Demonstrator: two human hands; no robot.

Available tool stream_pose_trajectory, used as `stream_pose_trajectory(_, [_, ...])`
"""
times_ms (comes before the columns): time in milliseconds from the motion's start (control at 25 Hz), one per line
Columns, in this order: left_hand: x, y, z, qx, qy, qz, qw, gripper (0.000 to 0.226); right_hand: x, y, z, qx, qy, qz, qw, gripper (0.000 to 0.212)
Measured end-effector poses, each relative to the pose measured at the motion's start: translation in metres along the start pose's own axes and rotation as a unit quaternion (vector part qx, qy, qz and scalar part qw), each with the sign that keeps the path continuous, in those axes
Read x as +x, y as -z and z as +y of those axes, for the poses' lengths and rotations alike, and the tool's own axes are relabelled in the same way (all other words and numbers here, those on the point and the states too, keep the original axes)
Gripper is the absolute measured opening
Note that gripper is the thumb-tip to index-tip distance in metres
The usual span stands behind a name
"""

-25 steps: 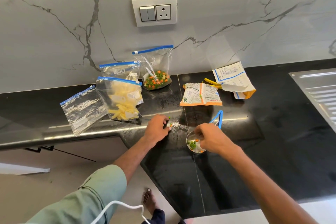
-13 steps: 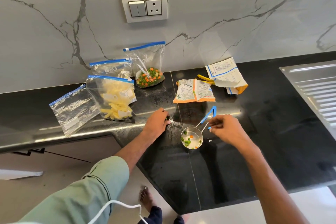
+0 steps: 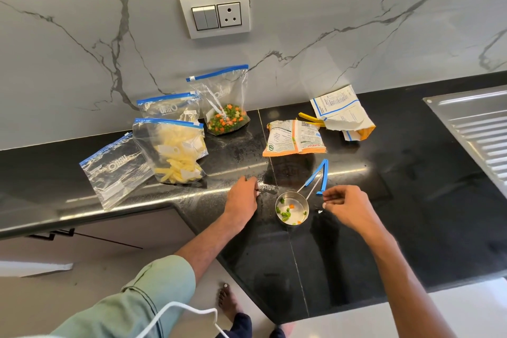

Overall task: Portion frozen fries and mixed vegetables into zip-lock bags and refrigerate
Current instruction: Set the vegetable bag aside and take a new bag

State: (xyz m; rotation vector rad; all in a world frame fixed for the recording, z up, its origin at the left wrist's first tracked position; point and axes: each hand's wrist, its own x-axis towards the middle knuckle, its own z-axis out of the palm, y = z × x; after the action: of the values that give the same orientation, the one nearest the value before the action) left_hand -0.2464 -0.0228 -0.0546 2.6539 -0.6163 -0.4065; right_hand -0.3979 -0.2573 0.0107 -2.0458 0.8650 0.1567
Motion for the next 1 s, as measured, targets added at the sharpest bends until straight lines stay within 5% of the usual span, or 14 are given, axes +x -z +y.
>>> stream_pose_trajectory(160, [-0.004,0.002,0.001,-0.044,-0.015,-0.068,0.997,0.015,-0.005,-0.019,-0.019,0.007,0.041,0.005,0.999,0.021])
stream_pose_trajectory(480, [-0.016,0.0,0.004,0.038,-0.033,-0.069,0.996,0.005,-0.018,-0.037,-0.038,0.013,0.088,0.002,0.996,0.023])
stream_pose_trajectory(640, [-0.024,0.008,0.015,-0.129,0.008,-0.037,0.991,0.008,-0.023,-0.032,-0.037,0.022,0.091,0.008,0.996,0.022])
stream_pose_trajectory(760, [-0.036,0.016,0.046,-0.205,-0.085,-0.022,0.975,0.007,-0.024,-0.028,-0.033,0.014,0.098,0.02,0.995,0.022])
stream_pose_trajectory(880, [-0.045,0.02,0.067,-0.139,-0.193,-0.031,0.971,0.025,-0.026,-0.028,-0.033,-0.007,0.114,0.013,0.993,0.022])
stream_pose_trajectory(1000, [-0.04,0.026,0.054,-0.147,-0.173,0.042,0.973,0.027,-0.027,-0.031,-0.032,-0.034,0.124,0.015,0.992,0.024])
